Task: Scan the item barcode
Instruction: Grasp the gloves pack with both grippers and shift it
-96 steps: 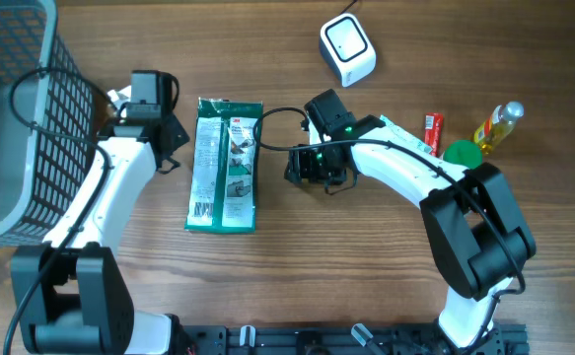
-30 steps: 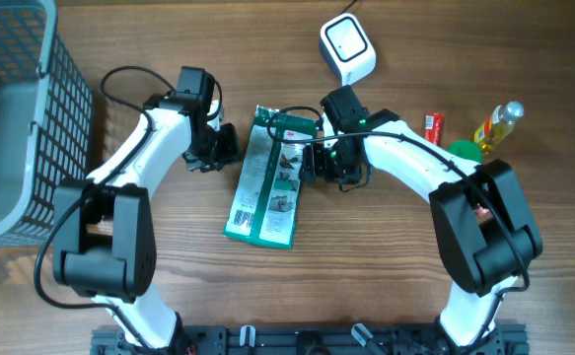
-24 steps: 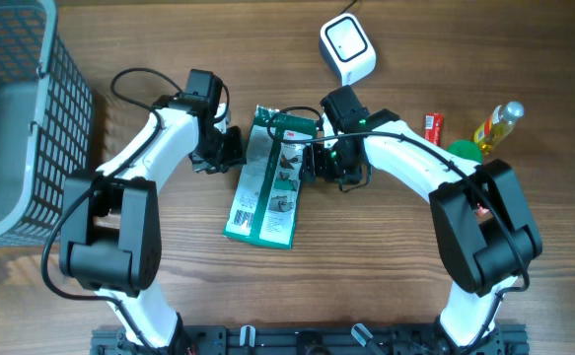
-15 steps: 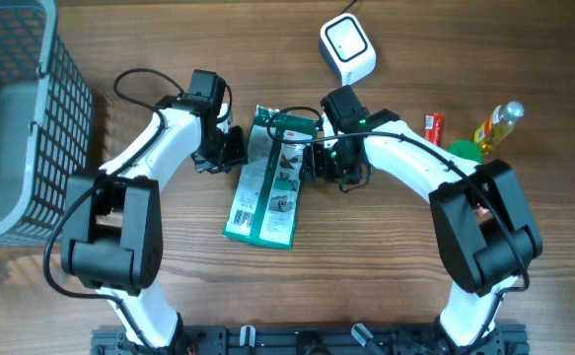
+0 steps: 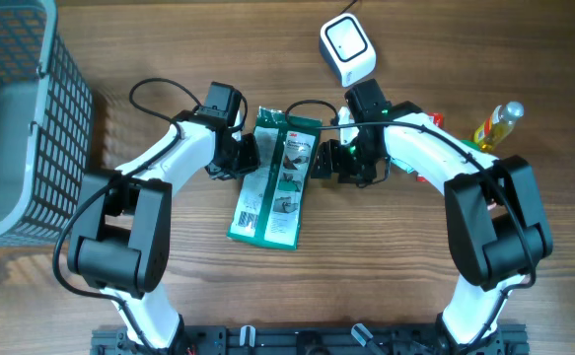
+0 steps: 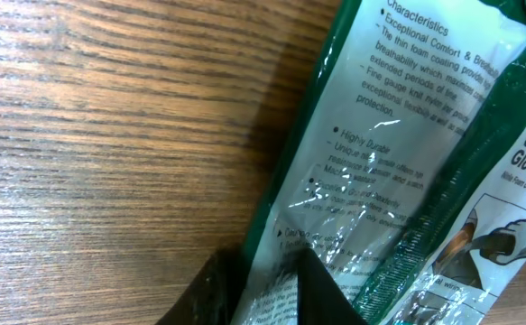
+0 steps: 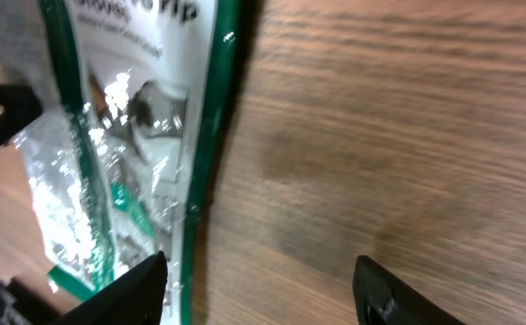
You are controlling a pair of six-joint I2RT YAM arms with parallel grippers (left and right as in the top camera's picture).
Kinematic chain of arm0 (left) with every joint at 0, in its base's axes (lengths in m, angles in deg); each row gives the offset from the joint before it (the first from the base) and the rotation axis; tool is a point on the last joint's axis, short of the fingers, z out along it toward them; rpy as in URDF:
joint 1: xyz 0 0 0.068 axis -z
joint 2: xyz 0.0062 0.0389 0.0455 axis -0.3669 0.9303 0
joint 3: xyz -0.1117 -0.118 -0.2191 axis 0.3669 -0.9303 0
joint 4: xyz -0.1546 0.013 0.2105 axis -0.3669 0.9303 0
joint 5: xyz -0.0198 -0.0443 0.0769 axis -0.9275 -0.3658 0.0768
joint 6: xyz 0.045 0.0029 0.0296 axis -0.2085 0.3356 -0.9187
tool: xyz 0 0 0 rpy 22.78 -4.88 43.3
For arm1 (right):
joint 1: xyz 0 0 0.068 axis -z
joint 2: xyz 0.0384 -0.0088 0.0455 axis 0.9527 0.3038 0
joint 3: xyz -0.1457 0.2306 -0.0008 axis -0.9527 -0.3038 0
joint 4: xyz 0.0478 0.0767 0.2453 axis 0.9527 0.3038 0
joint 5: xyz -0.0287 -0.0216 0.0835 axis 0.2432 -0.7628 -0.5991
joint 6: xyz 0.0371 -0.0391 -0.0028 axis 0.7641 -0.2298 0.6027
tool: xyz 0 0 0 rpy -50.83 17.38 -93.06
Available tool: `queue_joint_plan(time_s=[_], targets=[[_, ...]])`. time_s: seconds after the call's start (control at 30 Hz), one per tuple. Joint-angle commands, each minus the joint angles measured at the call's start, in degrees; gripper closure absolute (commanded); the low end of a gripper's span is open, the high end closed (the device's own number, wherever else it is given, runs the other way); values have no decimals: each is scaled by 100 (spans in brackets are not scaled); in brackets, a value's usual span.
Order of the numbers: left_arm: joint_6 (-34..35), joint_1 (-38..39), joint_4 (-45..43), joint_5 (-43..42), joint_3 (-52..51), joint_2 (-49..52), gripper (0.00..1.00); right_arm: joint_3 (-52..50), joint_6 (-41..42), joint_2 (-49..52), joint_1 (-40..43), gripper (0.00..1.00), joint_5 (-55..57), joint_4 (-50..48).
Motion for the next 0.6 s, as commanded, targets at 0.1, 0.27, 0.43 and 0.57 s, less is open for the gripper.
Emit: queue_joint_plan(time_s=[0.1,0.27,0.43,0.57], targets=[[186,44,155,0,-208,87,87,-809,-105,-22,-20,35,-1325,-863],[184,94,153,0,-210,87,87,-1770,719,-20,-116,40,-1499,-2310],[186,133,109,0,-212,87,88,-2299,1508,-20,-428,45,-1513,-3611],[186,133,90,0,-212,87,87,-2339,1714,-17,-730,45,-1440,-4096]])
